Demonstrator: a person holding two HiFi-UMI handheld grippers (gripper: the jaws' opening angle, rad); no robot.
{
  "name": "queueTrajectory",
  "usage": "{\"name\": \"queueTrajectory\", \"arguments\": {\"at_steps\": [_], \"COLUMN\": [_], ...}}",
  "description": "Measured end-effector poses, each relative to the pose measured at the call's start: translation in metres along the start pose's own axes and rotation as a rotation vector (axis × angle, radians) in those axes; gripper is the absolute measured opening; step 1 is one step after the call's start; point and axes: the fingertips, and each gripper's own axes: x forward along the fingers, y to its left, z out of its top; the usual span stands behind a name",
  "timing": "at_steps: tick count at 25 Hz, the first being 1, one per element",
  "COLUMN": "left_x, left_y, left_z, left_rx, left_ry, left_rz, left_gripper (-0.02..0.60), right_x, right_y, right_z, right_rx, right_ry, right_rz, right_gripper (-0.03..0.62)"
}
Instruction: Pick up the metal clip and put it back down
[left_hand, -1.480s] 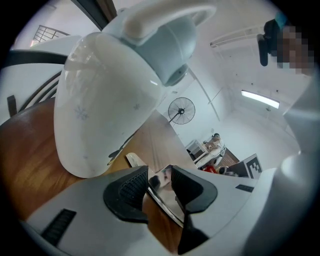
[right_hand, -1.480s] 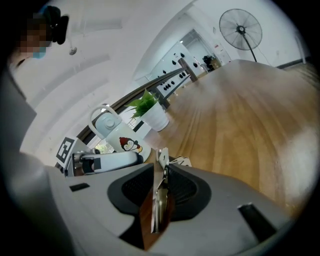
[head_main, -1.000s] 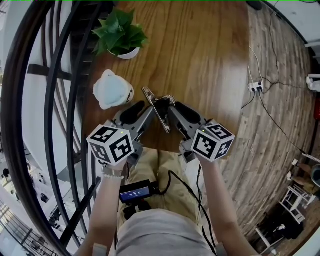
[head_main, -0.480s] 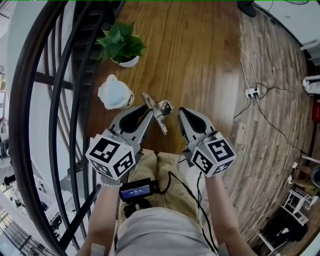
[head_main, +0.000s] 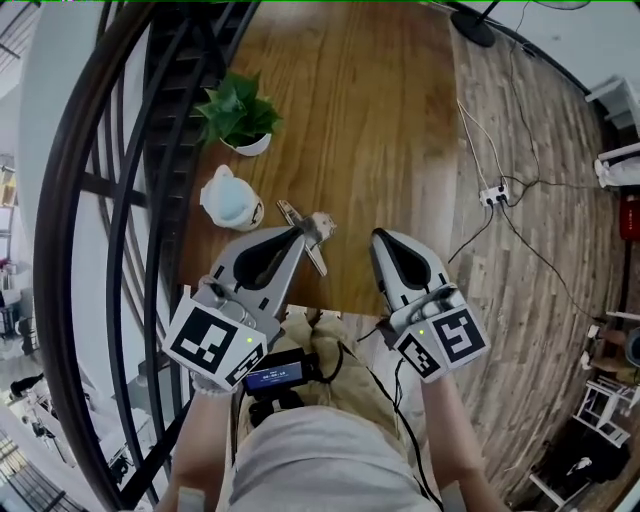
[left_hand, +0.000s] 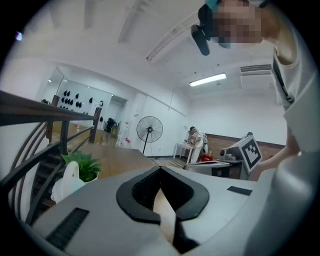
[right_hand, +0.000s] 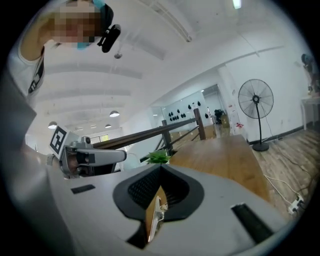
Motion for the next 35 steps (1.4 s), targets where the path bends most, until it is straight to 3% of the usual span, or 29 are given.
{"name": "queueTrajectory", "arguments": {"at_steps": [3, 11, 26, 31, 35], "left_x": [-0.006, -0.028, -0.051, -0.052, -0.051], "left_y": [-0.012, -0.021, -0.018, -0.021, -0.02], "left_z": [0.016, 0.035, 0.052, 0.05, 0.051], "left_rx": [0.067, 0.141, 0.147, 0.098, 0.141], "left_ry": [-0.013, -0.016, -0.048, -0.032, -0.043], "left_rz": [-0.016, -0.002, 0.025, 0.025, 0.016], "left_gripper": [0.005, 0.005, 0.005, 0.005, 0.005], "right_x": [-0.015, -0.041, -0.058, -0.055, -0.054], "right_y": [0.003, 0.013, 0.029, 0.036, 0.039], "right_z": [0.018, 0.045, 0.061, 0.058, 0.058], "right_rx": [-0.012, -0.061, -0.1, -0.123, -0.129], "right_ry": [-0.041, -0.085, -0.093, -0.08, -0.079], "right_rz": [-0.008, -0.023, -0.04, -0.031, -0.026], "right_gripper": [0.003, 0.002, 0.002, 0.002, 0.002]}}
